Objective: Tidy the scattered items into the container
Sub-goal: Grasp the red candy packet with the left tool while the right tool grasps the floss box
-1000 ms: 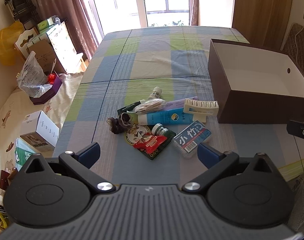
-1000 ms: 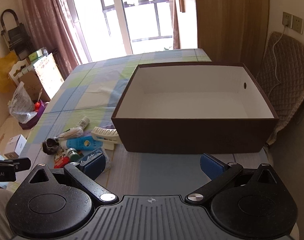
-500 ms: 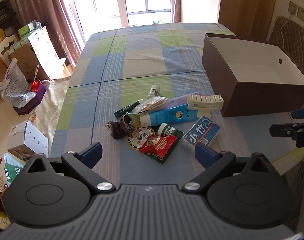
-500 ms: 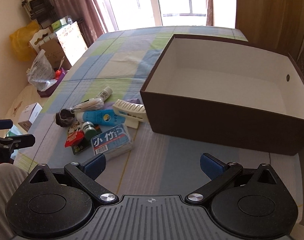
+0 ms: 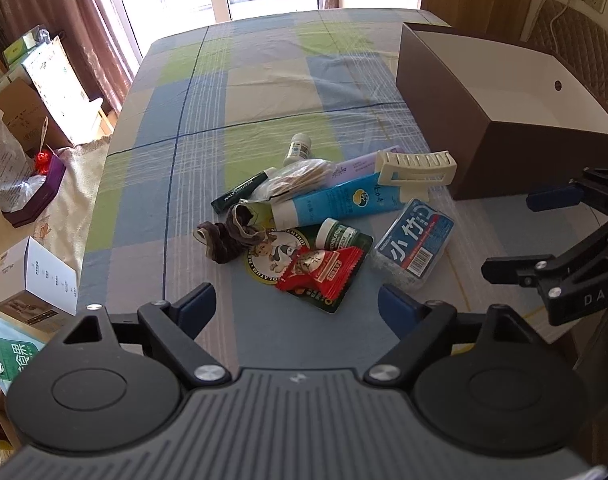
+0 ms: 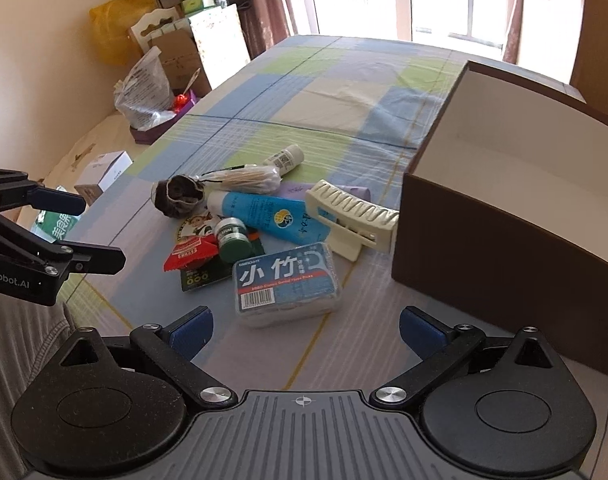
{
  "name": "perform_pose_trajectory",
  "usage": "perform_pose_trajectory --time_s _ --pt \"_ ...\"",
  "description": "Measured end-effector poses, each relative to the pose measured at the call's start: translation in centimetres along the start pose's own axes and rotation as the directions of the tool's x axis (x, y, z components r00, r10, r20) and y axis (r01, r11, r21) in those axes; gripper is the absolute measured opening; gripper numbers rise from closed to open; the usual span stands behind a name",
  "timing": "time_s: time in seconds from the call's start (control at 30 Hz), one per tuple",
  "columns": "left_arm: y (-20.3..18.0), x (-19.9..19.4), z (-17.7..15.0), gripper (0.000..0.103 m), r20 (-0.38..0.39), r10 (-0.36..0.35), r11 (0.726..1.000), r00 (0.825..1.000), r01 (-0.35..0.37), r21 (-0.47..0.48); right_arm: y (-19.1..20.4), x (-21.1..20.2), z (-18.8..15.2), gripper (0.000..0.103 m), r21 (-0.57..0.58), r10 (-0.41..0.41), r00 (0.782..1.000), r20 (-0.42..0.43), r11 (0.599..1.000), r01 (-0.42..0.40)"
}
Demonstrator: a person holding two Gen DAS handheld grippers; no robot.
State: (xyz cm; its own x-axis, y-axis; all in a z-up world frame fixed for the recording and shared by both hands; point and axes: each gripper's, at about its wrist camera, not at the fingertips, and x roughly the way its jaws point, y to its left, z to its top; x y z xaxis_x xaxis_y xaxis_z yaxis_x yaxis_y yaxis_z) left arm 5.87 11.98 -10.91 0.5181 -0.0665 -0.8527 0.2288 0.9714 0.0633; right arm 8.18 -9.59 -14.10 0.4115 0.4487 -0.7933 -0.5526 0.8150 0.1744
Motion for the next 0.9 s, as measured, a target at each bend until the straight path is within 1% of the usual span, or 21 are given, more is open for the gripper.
perform_pose_trajectory --time_s 0.23,0.4,0.8,0.83,0.87,0.9 --pt "1.0 1.9 0.5 0.086 -0.03 -0.004 1.0 1.0 0.004 0.007 0.4 2.5 0.2 0.103 -0.046 0.023 0.999 -0.022 0.999 -0.024" --pt "1.7 3.2 0.9 0.086 -0.051 -0.007 1.0 0.999 0.008 0.013 0.9 4.5 0.3 0.103 -0.094 0.009 0.999 -0.045 0.995 -0.013" --pt "2.4 5.2 0.9 0.085 -0.083 -0.015 1.0 0.996 0.017 0.016 1.3 8.1 0.7 0.103 -0.169 0.008 0.999 -0.052 0.986 -0.016" --pt "2.4 5.3 0.9 0.085 -0.084 -0.016 1.0 0.996 0.017 0.017 1.3 8.1 0.7 0.094 -0.174 0.004 0.999 -0.051 0.985 -0.013" --pt "2.4 5.4 0.9 0.085 -0.084 -0.017 1.0 0.996 0.019 0.02 1.2 8.2 0.6 0.088 -0.18 0.001 0.999 -0.049 0.984 -0.01" --pt "2.3 5.4 0.8 0.085 -0.084 -0.018 1.0 0.996 0.02 0.023 1.2 8.3 0.5 0.088 -0.185 -0.003 0.999 -0.048 0.983 -0.006"
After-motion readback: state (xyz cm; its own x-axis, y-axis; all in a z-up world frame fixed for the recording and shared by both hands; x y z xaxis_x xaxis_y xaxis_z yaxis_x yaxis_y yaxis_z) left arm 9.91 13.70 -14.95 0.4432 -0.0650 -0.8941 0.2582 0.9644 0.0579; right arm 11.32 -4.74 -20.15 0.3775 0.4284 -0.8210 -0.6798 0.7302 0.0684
